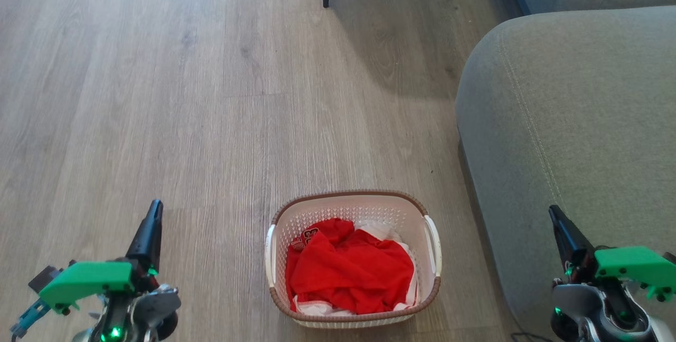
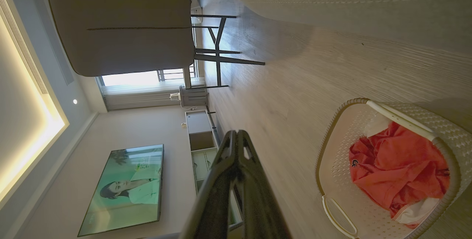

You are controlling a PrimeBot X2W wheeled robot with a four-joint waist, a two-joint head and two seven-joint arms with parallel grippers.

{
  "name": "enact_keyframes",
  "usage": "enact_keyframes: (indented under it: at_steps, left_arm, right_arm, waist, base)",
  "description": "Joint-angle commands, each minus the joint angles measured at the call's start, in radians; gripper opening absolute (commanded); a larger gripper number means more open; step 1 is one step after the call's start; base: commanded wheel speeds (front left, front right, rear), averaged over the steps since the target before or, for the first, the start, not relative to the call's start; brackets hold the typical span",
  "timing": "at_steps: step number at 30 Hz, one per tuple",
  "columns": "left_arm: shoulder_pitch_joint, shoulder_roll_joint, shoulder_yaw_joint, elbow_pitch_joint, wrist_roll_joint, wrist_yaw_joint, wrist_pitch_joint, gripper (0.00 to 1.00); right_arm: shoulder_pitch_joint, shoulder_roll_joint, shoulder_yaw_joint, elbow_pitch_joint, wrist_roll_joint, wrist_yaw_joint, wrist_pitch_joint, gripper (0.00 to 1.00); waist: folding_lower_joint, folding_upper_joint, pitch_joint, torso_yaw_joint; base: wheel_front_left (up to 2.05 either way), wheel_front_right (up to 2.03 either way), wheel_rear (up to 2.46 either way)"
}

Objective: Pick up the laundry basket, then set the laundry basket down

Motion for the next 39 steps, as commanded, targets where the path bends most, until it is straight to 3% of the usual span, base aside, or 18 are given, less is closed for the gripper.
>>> enact_keyframes:
  at_steps: [1,39]
  left_arm:
    - [-0.059,0.009,0.039,-0.030,0.000,-0.007,0.004,0.00]
    - [-0.060,0.001,0.050,-0.029,0.009,-0.007,0.012,0.00]
  right_arm:
    - [-0.046,-0.009,0.014,-0.032,0.001,0.006,0.006,0.00]
    - [-0.046,-0.002,0.004,-0.032,-0.008,0.006,0.014,0.00]
  waist:
    - [0.0000,-0.0001,0.000,0.000]
    - [0.0000,-0.0001,0.000,0.000]
  base:
    - [0.00,0.00,0.00]
    - [0.00,0.00,0.00]
